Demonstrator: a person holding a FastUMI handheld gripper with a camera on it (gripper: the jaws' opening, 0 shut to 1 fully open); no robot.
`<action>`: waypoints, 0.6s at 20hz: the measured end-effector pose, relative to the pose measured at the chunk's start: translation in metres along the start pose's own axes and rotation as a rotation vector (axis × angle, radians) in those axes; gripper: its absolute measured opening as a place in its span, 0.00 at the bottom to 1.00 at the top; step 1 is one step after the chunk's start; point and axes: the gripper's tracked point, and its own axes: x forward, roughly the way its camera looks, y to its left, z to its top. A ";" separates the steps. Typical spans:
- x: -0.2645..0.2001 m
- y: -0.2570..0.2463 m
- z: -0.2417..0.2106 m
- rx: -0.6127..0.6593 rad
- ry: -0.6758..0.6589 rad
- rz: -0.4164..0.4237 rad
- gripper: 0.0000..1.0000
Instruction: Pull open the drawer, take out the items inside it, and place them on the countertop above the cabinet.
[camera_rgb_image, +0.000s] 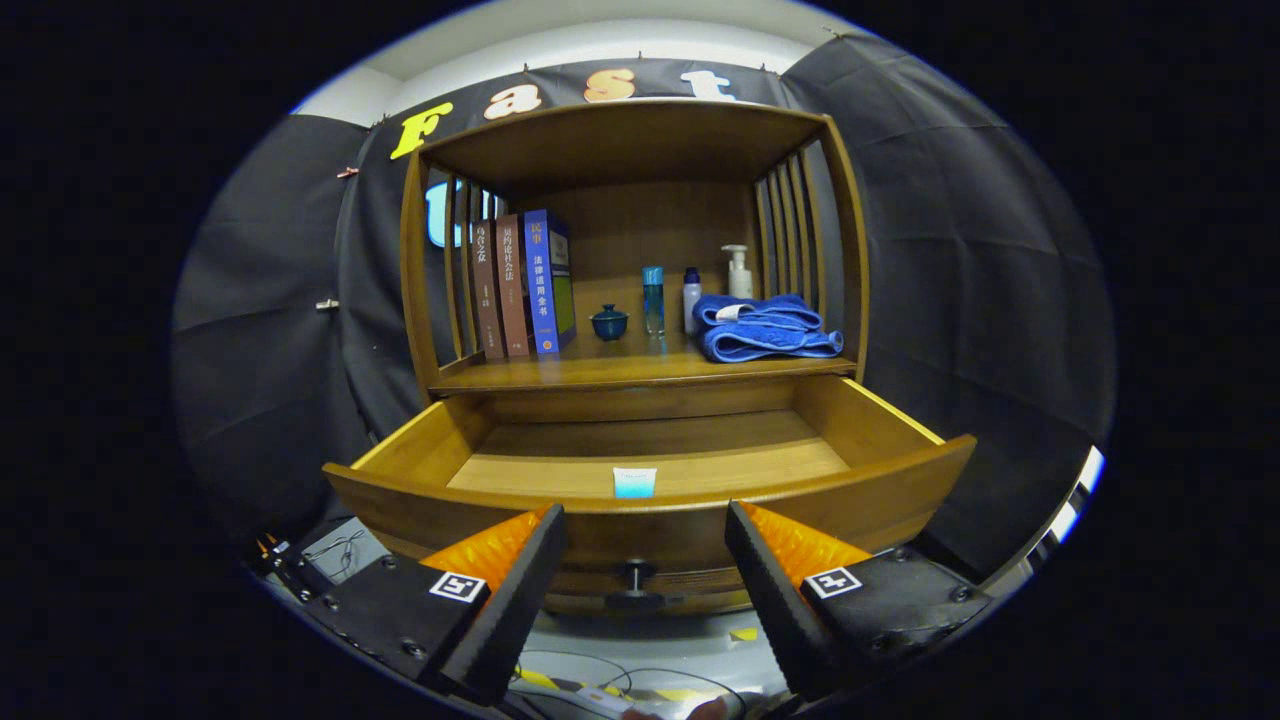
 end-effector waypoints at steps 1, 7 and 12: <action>0.005 0.002 0.008 0.019 0.035 0.024 1.00; 0.065 0.012 0.027 0.037 0.281 0.095 0.99; 0.118 0.009 -0.022 0.039 0.605 0.064 1.00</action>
